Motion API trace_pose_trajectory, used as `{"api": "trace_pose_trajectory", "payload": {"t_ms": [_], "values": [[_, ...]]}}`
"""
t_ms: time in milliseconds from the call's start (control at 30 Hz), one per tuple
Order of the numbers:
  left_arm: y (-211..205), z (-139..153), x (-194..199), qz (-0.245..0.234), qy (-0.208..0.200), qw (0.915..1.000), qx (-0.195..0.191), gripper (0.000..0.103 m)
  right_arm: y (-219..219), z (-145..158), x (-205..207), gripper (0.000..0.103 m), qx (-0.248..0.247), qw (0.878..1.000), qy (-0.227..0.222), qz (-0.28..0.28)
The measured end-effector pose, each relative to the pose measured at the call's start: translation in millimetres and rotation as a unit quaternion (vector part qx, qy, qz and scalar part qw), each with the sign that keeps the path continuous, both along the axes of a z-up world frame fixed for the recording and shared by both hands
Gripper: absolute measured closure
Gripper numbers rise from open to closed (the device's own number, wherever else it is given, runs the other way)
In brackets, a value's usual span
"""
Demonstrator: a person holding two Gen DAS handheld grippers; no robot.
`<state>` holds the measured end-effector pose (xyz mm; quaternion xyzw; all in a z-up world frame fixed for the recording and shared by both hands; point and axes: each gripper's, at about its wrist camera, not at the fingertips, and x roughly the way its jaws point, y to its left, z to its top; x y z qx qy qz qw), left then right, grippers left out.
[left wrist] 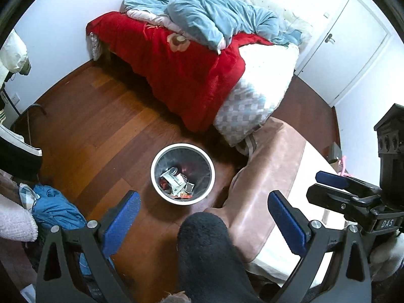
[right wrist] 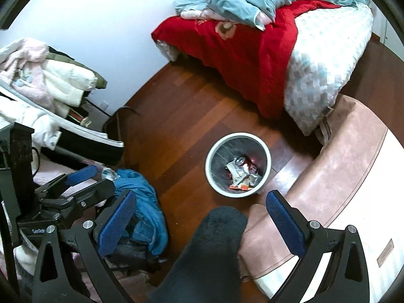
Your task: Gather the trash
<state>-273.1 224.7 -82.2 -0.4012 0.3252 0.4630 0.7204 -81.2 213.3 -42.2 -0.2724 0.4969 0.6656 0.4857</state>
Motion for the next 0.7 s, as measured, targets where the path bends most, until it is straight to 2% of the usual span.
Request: {"api": "trace_pose_trajectory", "payload": {"t_ms": [333, 700], "values": [[-15, 15, -5, 0.004, -0.014, 0.9999, 0.006, 0.0, -19, 27, -9, 0.0, 0.013, 1.0, 0.01, 0.025], [-20, 21, -6, 0.003, -0.017, 0.9998, 0.012, 0.0, -20, 32, -15, 0.0, 0.013, 0.999, 0.005, 0.034]]}}
